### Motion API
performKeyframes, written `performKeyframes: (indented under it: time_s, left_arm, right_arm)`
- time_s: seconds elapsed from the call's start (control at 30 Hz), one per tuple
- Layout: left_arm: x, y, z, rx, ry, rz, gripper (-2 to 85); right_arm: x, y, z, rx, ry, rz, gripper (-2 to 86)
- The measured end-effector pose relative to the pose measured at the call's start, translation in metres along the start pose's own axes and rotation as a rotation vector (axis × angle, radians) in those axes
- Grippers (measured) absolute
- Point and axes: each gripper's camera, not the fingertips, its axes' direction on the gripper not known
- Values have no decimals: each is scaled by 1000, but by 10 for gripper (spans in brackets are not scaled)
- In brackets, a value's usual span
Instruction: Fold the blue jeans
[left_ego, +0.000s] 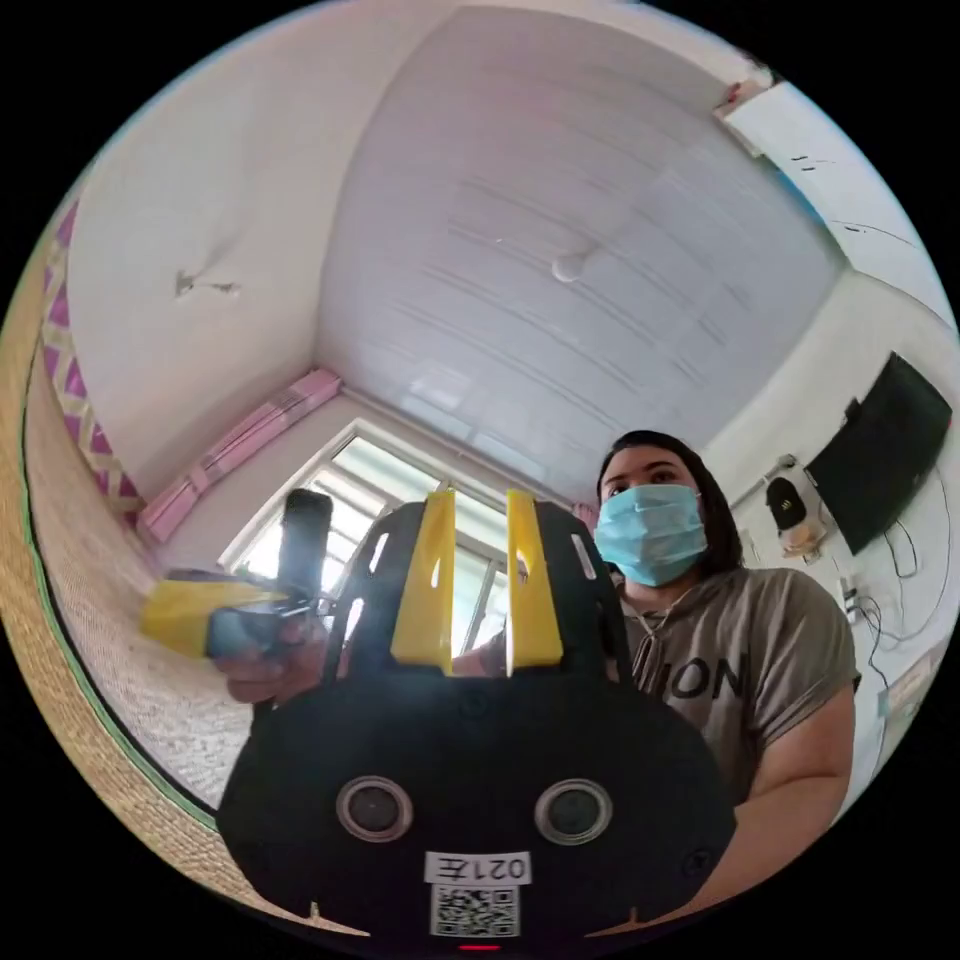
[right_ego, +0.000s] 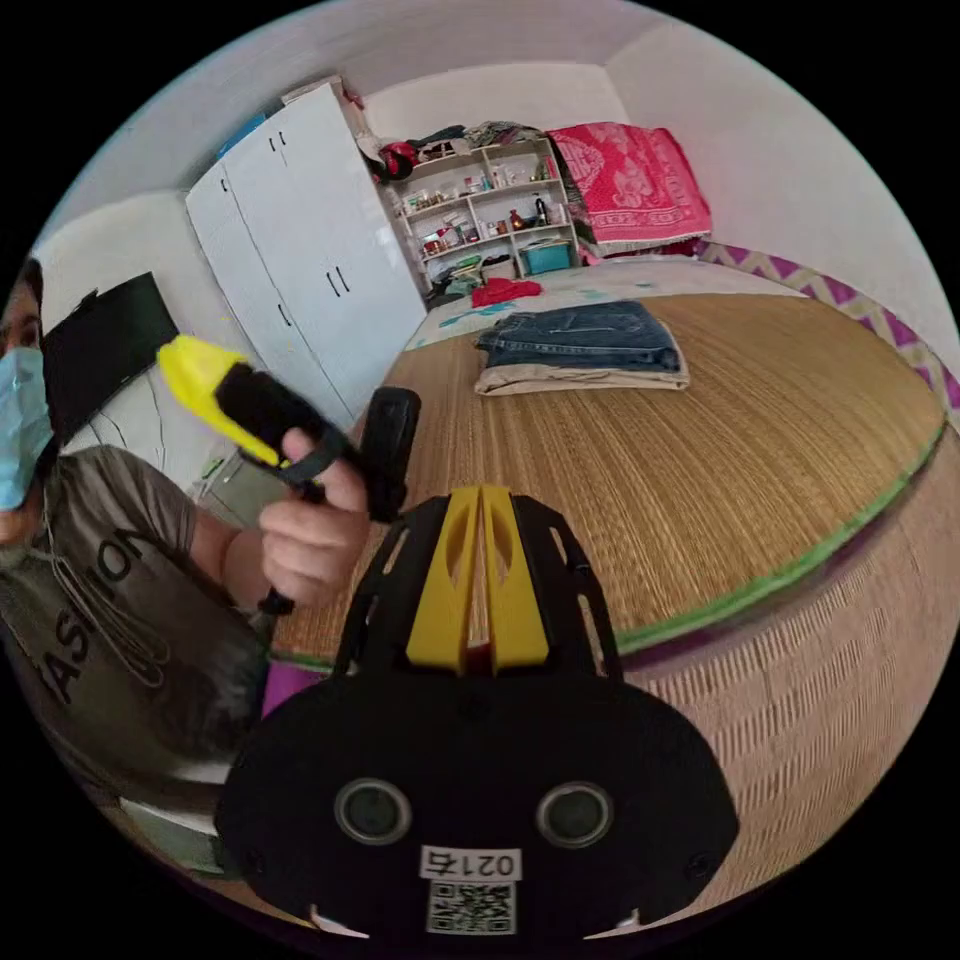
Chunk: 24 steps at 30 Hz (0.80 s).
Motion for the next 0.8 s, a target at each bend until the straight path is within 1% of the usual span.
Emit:
performKeyframes:
  time_s: [0.07,0.1,0.13,0.17,0.23,0.3,0.33,0.43,0.5,0.53,0.57,0.6,0.67,0.77,0.8]
  left_arm:
    - [20,-10,-7,28,-12,66,72]
    - [34,-15,-18,60,-57,102,46]
    - [46,-14,-39,147,-141,109,6]
    - [52,-12,-52,211,-186,105,3]
    - [71,0,-106,483,-344,52,-6]
    - [80,3,-136,610,-400,0,-8]
    - [86,3,-147,661,-396,-1,-9]
    - [96,1,-159,714,-415,-27,-9]
    - [99,7,-165,761,-429,-68,-9]
    - [99,11,-168,789,-437,-98,-9]
    - [100,13,-169,800,-445,-108,-9]
    - [102,15,-171,812,-469,-130,-9]
    - [106,16,-169,816,-495,-139,-9]
    - [110,12,-164,792,-524,-145,-9]
    - [112,13,-163,796,-546,-152,-9]
  right_arm:
    - [22,-68,10,-5,-60,10,0]
    - [28,-86,12,-9,-70,18,2]
    - [37,-120,16,-19,-68,27,5]
    - [43,-154,19,-19,-57,23,9]
    - [46,-203,25,-31,-22,7,14]
    - [43,-248,32,-49,28,-28,20]
    - [39,-277,37,-69,74,-61,25]
    - [22,-346,48,-93,152,-165,55]
    - [2,-381,50,-84,145,-265,82]
    - [-19,-401,53,-84,155,-357,99]
    - [-42,-419,61,-131,195,-467,114]
    - [-54,-425,67,-158,228,-523,122]
    - [-96,-441,92,-282,340,-717,152]
    - [-123,-451,112,-372,463,-826,169]
    - [-126,-453,113,-377,476,-833,169]
